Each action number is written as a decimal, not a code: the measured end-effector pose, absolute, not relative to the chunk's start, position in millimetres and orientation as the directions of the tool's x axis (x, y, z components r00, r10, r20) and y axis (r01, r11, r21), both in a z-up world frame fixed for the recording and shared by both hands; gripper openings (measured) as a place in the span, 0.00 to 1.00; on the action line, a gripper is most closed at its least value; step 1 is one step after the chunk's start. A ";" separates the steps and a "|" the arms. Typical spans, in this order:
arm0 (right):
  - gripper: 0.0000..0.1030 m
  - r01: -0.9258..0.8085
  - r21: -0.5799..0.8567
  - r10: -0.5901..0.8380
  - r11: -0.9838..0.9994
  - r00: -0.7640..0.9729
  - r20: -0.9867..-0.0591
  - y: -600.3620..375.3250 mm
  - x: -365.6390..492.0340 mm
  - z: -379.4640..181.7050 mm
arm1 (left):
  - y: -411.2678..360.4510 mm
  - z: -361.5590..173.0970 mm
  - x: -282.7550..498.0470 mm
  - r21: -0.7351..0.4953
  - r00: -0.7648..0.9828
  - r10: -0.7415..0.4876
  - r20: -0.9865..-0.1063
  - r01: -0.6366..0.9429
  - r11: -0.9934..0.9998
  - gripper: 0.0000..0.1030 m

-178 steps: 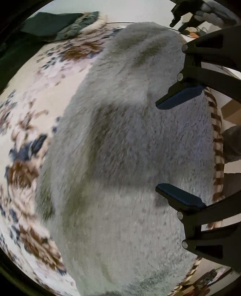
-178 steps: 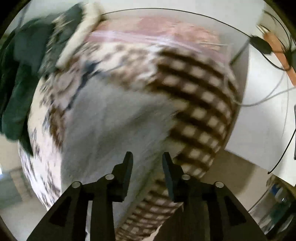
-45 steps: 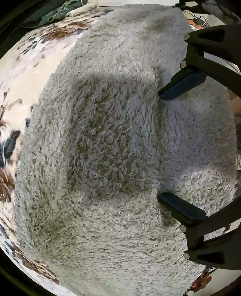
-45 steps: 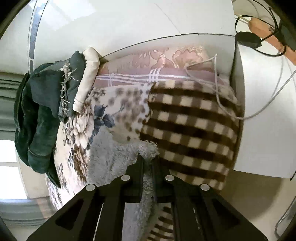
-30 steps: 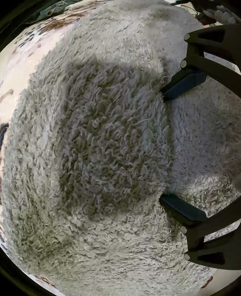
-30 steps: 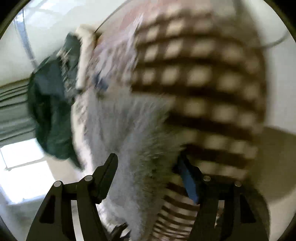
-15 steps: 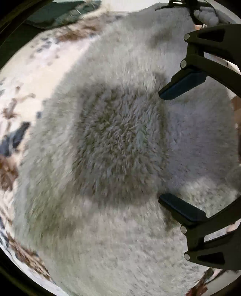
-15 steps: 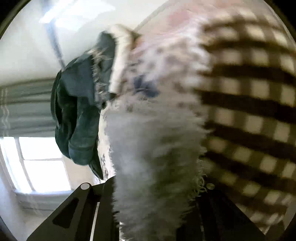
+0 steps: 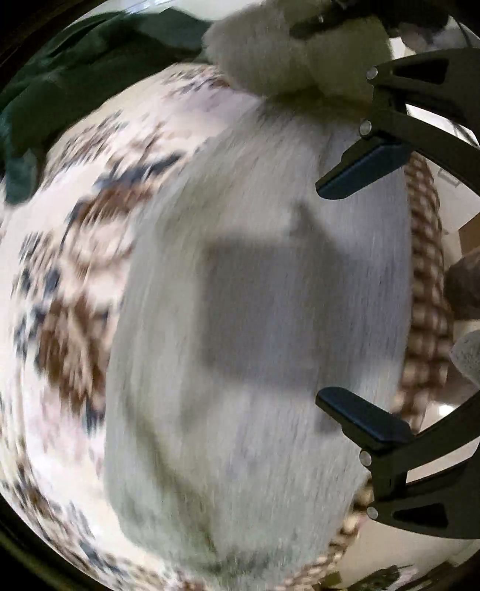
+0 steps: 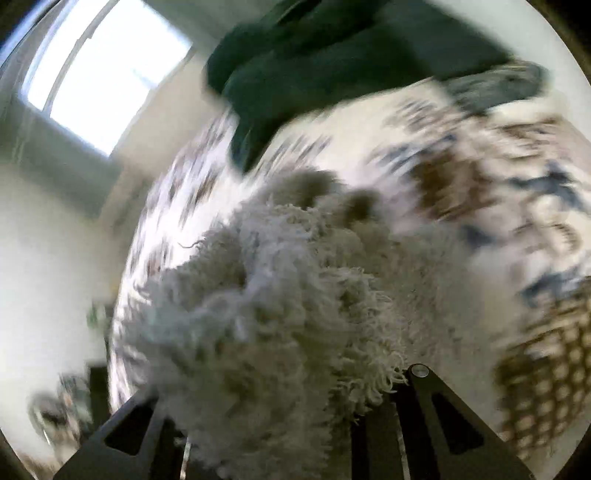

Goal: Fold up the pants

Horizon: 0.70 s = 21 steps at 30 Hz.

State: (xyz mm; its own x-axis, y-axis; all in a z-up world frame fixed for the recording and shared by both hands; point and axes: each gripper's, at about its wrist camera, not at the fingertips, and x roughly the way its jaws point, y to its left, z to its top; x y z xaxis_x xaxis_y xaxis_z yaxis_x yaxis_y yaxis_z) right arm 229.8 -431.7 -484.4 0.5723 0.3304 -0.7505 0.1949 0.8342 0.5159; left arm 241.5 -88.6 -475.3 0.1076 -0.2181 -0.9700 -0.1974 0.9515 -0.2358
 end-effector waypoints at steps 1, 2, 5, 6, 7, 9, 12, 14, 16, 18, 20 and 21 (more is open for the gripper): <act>0.17 0.167 0.492 0.333 0.855 0.549 -0.767 -406.6 231.5 -495.1 | -73.9 -474.7 241.9 -0.231 0.115 -0.210 -0.971 -0.212 0.950 1.00; 0.17 0.134 0.461 0.334 0.877 0.519 -0.787 -379.2 235.3 -506.5 | -63.0 -473.3 242.9 -0.225 0.121 -0.202 -0.972 -0.224 0.948 1.00; 0.23 0.053 0.354 0.317 0.934 0.334 -0.887 -301.5 243.5 -557.4 | -21.6 -470.5 241.8 -0.205 0.140 -0.172 -0.975 -0.269 0.941 1.00; 0.30 0.026 0.350 0.332 0.936 0.261 -0.907 -280.1 243.4 -570.9 | -11.0 -469.0 241.3 -0.205 0.147 -0.169 -0.975 -0.282 0.937 1.00; 0.41 -0.008 0.345 0.340 0.939 0.193 -0.920 -261.8 243.5 -579.7 | -3.7 -468.1 242.7 -0.203 0.154 -0.164 -0.974 -0.293 0.934 1.00; 0.62 -0.074 0.376 0.383 0.924 0.164 -0.909 -245.6 235.7 -577.2 | 6.1 -464.9 246.4 -0.214 0.170 -0.169 -0.971 -0.296 0.931 1.00; 0.86 -0.096 0.492 0.501 0.865 0.154 -0.852 -255.0 226.5 -550.4 | 4.5 -454.1 253.6 -0.234 0.201 -0.184 -0.962 -0.264 0.936 1.00; 0.88 -0.051 0.508 0.508 0.860 0.174 -0.843 -275.2 217.8 -534.7 | -5.6 -445.4 260.7 -0.268 0.221 -0.219 -0.950 -0.220 0.938 1.00; 0.88 0.071 0.480 0.461 0.874 0.190 -0.867 -314.5 212.5 -528.0 | -26.0 -439.0 267.9 -0.306 0.226 -0.265 -0.937 -0.167 0.937 1.00; 0.88 0.175 0.435 0.403 0.883 0.188 -0.896 -347.2 208.4 -527.4 | -51.9 -436.6 274.8 -0.339 0.222 -0.308 -0.925 -0.118 0.933 1.00; 0.88 0.298 0.377 0.336 0.877 0.182 -0.924 -388.0 203.1 -534.6 | -76.5 -439.9 279.0 -0.356 0.192 -0.337 -0.922 -0.075 0.932 1.00; 0.88 0.360 0.357 0.310 0.862 0.184 -0.933 -409.4 198.9 -538.7 | -94.1 -444.8 280.6 -0.356 0.171 -0.344 -0.923 -0.042 0.934 1.00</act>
State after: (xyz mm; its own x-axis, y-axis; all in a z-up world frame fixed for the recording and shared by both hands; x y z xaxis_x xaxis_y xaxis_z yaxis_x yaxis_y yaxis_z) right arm 198.9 -409.4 -538.7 0.1837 0.3102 -0.9327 0.3599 0.8618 0.3575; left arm 280.6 -94.1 -444.8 0.1707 -0.3442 -0.9233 -0.0420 0.9336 -0.3558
